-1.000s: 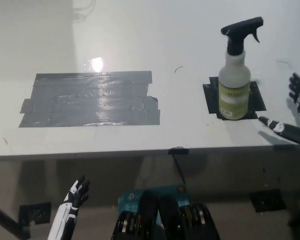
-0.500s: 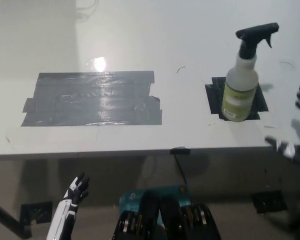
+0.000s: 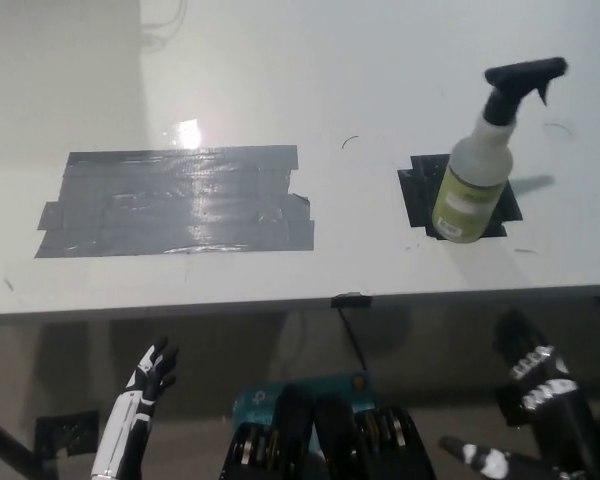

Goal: A person hands a spray bottle to the robot which it grabs with its right hand and places on the black spot infront of it on the table

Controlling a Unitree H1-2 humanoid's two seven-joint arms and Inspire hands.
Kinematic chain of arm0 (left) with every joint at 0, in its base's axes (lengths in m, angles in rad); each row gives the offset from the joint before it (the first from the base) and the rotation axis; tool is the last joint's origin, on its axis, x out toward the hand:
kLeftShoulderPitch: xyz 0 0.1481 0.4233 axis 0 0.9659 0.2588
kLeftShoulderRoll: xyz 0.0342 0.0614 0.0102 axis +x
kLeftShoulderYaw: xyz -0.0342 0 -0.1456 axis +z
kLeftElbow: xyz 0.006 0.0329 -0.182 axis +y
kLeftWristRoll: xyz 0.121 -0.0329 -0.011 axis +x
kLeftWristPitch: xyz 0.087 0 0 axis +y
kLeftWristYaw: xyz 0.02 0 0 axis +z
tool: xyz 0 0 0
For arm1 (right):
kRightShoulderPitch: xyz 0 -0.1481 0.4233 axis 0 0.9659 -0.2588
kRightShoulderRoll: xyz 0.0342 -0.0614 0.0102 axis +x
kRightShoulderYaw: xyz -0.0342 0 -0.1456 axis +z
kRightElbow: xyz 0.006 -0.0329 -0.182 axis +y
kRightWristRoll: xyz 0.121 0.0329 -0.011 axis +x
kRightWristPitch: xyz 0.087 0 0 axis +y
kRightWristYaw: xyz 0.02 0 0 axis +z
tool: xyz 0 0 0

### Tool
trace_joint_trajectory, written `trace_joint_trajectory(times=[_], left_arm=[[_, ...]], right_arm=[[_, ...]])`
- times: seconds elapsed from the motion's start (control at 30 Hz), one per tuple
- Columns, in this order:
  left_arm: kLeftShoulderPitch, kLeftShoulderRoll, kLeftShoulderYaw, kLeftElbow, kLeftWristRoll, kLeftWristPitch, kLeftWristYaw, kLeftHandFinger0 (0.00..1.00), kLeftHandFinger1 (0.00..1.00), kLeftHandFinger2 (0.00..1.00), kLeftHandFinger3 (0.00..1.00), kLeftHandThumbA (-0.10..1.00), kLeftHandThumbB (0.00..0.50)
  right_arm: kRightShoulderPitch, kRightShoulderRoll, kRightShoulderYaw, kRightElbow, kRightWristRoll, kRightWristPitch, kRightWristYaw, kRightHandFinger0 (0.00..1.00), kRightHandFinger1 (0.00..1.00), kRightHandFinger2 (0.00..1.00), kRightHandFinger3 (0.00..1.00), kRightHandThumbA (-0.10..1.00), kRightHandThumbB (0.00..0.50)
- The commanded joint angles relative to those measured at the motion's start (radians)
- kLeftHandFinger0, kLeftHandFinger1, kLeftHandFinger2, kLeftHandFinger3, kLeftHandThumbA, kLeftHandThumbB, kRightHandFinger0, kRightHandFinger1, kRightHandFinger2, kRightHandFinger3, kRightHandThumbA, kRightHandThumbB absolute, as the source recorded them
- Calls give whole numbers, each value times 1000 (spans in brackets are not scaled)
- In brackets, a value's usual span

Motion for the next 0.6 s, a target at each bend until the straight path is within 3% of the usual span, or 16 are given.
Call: trace_joint_trajectory(times=[0.0,0.13,0.23,0.57], left_arm=[[6,5,-1,-19,0,-18,-6,1000,1000,1000,1000,1000,28],[-4,12,2,-24,2,-19,-7,1000,1000,1000,1000,1000,0],[-8,14,0,-30,5,-3,-10,1000,1000,1000,1000,1000,23],[8,16,-8,-25,6,-16,-13,1000,1000,1000,1000,1000,11]], right_arm=[[-51,19,39,21,-94,-15,-2,1000,1000,1000,1000,1000,500],[-79,6,35,130,-85,-10,-3,1000,1000,1000,1000,1000,500],[-80,-9,26,195,-96,-27,-5,1000,1000,1000,1000,1000,500],[-71,-39,24,261,-83,-36,12,1000,1000,1000,1000,1000,500]])
